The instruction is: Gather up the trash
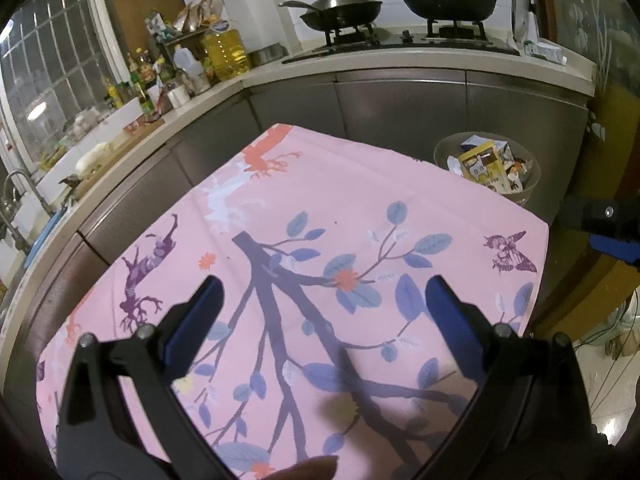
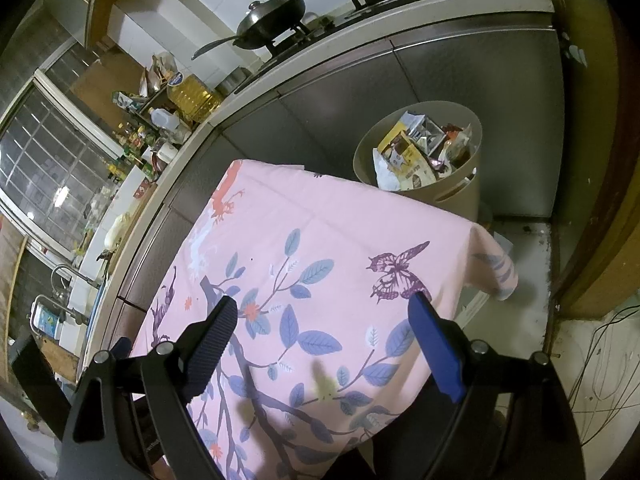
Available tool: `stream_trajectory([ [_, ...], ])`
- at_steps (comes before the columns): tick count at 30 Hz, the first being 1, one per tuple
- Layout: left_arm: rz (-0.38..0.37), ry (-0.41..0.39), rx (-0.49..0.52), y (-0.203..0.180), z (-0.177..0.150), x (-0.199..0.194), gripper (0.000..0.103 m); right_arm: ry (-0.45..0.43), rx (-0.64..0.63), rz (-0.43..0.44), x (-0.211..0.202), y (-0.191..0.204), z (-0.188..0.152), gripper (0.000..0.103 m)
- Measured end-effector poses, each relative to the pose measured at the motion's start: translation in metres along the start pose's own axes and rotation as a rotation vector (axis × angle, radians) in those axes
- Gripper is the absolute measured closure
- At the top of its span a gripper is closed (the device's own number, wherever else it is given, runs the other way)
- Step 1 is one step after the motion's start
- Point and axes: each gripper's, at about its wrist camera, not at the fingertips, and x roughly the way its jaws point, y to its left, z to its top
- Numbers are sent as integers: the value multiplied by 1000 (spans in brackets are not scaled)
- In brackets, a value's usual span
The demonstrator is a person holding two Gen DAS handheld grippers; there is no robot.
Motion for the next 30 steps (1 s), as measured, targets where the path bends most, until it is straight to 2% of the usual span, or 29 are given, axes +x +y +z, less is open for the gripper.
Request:
stream_trajectory([
  [8, -8, 15, 4, -12, 1, 4, 6, -8, -9, -8, 0, 0, 0, 19],
  [24, -8, 18, -33, -21, 10, 7, 6, -104, -128, -81, -25, 19, -53, 19],
  [30, -3, 7, -41, -23, 20, 7, 6, -137, -141, -97, -44, 10, -62, 19],
])
